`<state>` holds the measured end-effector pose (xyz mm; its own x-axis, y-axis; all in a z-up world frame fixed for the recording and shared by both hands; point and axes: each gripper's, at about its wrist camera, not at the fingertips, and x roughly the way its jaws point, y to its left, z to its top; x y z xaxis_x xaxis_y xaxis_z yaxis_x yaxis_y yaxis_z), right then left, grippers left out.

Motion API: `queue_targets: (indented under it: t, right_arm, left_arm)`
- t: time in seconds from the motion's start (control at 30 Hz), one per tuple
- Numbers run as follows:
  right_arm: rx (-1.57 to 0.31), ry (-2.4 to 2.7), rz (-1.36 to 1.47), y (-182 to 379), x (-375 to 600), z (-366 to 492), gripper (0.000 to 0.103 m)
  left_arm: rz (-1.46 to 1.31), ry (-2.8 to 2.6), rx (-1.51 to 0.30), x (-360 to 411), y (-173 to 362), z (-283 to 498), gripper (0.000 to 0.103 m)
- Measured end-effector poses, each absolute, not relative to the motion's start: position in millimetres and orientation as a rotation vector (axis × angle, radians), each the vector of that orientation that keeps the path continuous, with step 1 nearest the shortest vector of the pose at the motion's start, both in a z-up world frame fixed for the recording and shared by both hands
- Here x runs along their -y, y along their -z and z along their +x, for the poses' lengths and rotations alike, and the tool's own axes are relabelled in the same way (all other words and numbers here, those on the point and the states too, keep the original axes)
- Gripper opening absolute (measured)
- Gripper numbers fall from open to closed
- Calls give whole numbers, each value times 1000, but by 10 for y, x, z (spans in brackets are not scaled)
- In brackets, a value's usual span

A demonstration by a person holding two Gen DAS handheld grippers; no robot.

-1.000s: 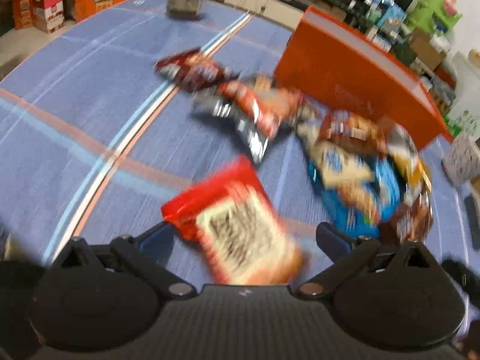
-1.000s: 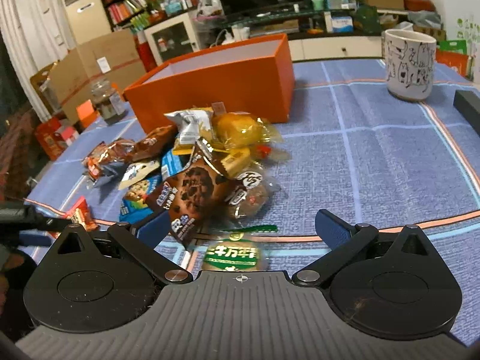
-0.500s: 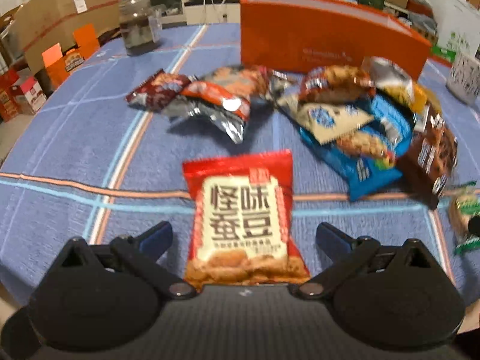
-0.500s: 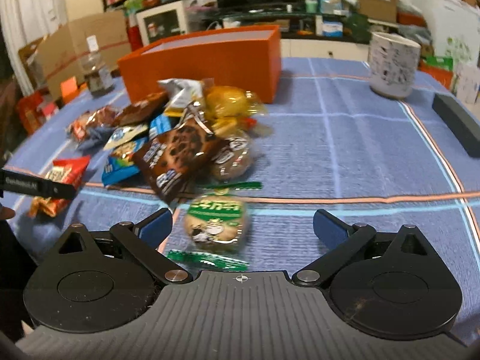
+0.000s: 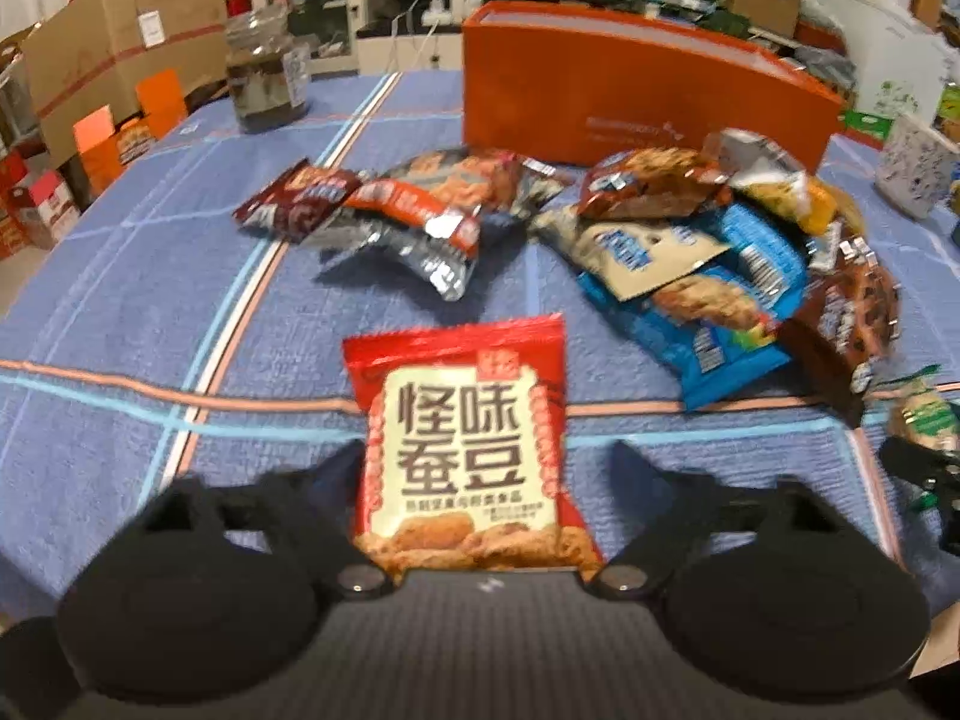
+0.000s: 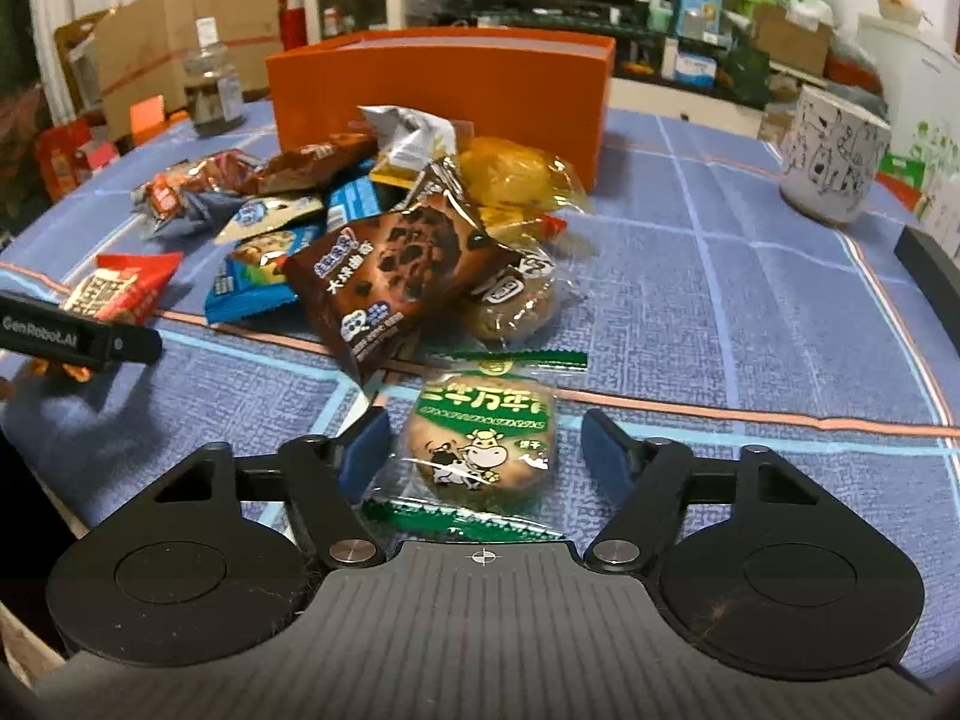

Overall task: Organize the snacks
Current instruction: 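Grasp the red bag with the left tool while the right tool grasps the green biscuit, drop both into box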

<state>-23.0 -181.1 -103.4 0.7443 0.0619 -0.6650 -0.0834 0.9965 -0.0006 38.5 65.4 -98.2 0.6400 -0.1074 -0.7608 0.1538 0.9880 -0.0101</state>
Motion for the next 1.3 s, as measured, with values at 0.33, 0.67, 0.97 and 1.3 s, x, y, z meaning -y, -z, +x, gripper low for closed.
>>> queue_targets:
  t: [0.33, 0.67, 0.97, 1.3]
  right_arm:
    - [-720, -88, -22, 1035, 1784, -202, 66]
    - [-727, -101, 1, 985, 1842, -248, 37]
    - [-618, -194, 154, 416, 2035, -157, 37]
    - [-443, -146, 52, -231, 2141, 1747, 37]
  left_arm:
    - [83, 130, -878, -620, 954, 422, 84]
    - [75, 193, -874, -678, 901, 400, 58]
    - [-54, 374, -781, -592, 184, 754, 58]
    - [-45, 337, -681, 13, -188, 2441, 58]
